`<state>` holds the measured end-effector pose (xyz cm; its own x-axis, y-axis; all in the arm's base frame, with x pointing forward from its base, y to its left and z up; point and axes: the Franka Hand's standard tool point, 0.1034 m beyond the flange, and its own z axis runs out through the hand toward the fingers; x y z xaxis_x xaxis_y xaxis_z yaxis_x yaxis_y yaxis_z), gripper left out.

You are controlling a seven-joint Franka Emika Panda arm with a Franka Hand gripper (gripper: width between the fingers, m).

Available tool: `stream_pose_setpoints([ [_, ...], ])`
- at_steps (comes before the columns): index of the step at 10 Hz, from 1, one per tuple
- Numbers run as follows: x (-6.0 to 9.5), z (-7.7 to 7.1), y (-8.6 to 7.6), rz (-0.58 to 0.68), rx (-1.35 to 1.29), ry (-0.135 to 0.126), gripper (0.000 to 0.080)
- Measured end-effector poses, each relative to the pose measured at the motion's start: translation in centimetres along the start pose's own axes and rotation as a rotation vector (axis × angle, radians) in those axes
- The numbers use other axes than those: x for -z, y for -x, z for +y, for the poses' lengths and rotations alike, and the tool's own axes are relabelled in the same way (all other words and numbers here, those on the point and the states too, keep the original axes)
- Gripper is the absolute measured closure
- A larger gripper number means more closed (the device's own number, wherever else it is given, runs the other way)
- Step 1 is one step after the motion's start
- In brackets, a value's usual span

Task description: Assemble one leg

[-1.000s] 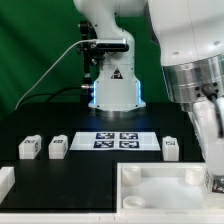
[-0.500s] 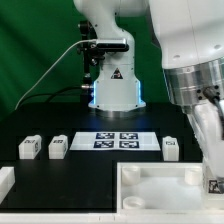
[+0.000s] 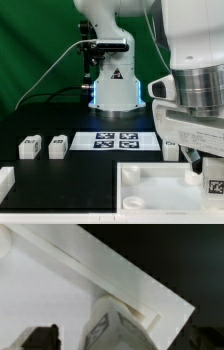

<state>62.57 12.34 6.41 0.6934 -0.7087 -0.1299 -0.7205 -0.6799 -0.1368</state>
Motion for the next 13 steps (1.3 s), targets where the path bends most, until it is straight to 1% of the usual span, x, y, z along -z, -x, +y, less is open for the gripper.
stream_pose_setpoints([
  [1,0.0,0.03,-0.02,0.009,0.136,0.011,0.0151],
  [2,0.02,0.02,-0.11,0.037,0.337,0.046,0.0151],
  [3,0.21,-0.26,-0.48,0.063,0.444,0.048,0.0151],
  [5,0.22,-0.35,-0.57,0.069,0.425,0.043,0.0151],
  [6,0.21,-0.36,-0.55,0.069,0.377,0.04,0.0247],
  [7,0.19,-0.44,-0.43,0.067,0.262,0.031,0.0441],
  [8,0.13,-0.34,-0.43,0.065,0.161,0.028,0.0441],
  [9,0.12,-0.27,-0.47,0.066,0.066,0.026,0.0503],
  [10,0.11,-0.28,-0.46,0.064,-0.038,0.02,0.0503],
  [11,0.17,-0.31,-0.54,0.059,-0.137,0.009,0.0503],
  [12,0.34,-0.32,-0.82,0.046,-0.347,-0.011,0.0503],
  [13,0.38,-0.39,-0.76,0.033,-0.56,-0.023,0.0503],
])
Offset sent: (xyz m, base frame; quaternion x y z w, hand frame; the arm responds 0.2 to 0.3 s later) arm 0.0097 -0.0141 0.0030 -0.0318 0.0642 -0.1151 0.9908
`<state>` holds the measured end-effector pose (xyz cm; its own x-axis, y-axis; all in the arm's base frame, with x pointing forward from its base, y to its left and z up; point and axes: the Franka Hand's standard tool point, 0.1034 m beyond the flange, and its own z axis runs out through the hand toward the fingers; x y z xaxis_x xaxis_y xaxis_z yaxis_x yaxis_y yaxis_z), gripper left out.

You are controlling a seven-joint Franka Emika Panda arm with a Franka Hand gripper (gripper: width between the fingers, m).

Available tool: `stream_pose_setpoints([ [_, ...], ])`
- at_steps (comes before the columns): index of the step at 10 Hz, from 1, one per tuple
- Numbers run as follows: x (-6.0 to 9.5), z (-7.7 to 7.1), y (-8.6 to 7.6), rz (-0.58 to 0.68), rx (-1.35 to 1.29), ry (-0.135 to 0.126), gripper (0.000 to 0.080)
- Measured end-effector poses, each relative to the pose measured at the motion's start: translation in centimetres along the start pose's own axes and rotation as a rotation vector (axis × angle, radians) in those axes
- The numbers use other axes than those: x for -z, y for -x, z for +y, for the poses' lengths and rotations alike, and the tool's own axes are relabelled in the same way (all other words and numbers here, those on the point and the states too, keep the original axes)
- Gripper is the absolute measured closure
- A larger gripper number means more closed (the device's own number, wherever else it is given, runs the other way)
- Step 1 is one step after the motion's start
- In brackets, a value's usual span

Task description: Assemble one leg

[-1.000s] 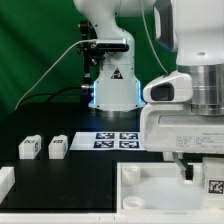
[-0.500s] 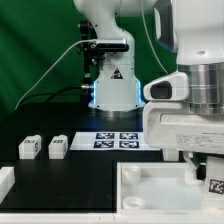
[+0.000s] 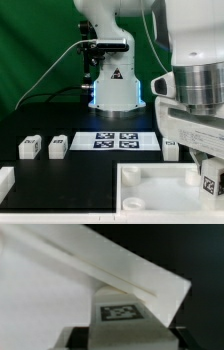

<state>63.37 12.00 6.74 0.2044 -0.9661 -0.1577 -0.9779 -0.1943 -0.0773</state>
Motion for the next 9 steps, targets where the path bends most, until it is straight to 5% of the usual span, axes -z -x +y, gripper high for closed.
stream_pose_setpoints([
  [3,-0.04,-0.25,0.1,-0.066,-0.524,-0.011,0.0504],
  [7,-0.2,-0.13,0.12,-0.049,-0.6,-0.01,0.0496],
  [8,-0.22,-0.12,0.15,-0.049,-0.599,-0.01,0.0285],
  [9,-0.23,-0.12,0.17,-0.048,-0.598,-0.009,0.0285],
])
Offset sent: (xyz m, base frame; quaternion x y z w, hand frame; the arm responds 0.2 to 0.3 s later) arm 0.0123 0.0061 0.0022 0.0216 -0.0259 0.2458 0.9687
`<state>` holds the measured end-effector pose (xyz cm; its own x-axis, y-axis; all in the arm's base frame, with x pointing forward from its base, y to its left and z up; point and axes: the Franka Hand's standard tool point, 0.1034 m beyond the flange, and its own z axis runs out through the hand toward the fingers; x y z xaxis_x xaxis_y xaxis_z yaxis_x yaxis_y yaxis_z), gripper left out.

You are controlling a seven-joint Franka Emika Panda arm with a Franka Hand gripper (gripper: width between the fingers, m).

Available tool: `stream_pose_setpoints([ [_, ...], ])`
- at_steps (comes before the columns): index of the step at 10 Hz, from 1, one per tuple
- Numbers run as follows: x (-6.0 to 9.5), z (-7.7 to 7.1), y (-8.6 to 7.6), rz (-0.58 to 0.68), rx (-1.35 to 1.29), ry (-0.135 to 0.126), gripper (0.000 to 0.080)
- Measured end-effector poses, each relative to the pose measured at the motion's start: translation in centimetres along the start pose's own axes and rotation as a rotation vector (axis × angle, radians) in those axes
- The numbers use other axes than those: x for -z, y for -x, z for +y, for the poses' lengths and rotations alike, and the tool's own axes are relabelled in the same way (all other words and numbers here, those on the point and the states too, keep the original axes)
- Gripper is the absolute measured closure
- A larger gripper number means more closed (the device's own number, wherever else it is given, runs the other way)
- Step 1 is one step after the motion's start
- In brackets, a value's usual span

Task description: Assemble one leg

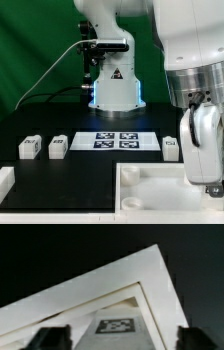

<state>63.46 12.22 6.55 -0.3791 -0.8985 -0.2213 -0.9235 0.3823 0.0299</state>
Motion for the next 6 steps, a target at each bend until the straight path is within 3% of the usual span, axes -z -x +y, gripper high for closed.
stream_pose_setpoints([
  [1,-0.1,0.1,0.0,0.0,0.017,0.001,0.0179],
  [3,0.0,1.2,0.4,-0.002,0.12,0.01,0.0159],
  [5,2.0,2.1,1.7,-0.022,0.131,0.001,0.0151],
  [6,2.2,2.4,2.2,-0.024,0.142,0.003,0.0151],
])
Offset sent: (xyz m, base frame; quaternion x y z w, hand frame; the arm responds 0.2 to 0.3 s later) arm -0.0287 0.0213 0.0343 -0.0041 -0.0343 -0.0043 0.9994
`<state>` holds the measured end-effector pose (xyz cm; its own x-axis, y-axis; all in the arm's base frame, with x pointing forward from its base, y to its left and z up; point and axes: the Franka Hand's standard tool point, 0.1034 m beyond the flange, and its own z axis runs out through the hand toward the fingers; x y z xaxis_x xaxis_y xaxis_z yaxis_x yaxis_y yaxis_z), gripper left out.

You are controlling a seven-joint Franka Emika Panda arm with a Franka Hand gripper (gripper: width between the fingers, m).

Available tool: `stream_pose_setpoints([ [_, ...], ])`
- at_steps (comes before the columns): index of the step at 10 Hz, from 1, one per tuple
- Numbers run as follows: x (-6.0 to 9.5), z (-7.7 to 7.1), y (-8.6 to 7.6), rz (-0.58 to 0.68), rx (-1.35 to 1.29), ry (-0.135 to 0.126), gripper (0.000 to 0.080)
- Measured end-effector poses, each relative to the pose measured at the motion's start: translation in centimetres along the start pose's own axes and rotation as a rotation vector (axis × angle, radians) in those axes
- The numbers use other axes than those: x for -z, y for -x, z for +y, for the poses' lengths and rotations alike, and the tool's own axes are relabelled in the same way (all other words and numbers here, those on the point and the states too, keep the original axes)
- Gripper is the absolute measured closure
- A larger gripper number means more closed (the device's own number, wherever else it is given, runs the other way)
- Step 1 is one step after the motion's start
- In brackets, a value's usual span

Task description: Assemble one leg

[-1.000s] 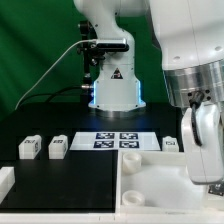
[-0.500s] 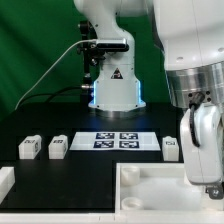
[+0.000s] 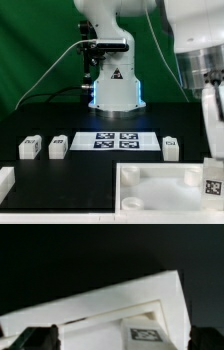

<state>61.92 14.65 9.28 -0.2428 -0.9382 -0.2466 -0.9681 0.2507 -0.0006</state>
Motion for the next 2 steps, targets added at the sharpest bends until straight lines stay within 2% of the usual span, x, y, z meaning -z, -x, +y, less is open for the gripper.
stream_pose_setpoints([
  [2,-0.27,0.07,-0.18,0.003,0.001,0.003,0.0151],
])
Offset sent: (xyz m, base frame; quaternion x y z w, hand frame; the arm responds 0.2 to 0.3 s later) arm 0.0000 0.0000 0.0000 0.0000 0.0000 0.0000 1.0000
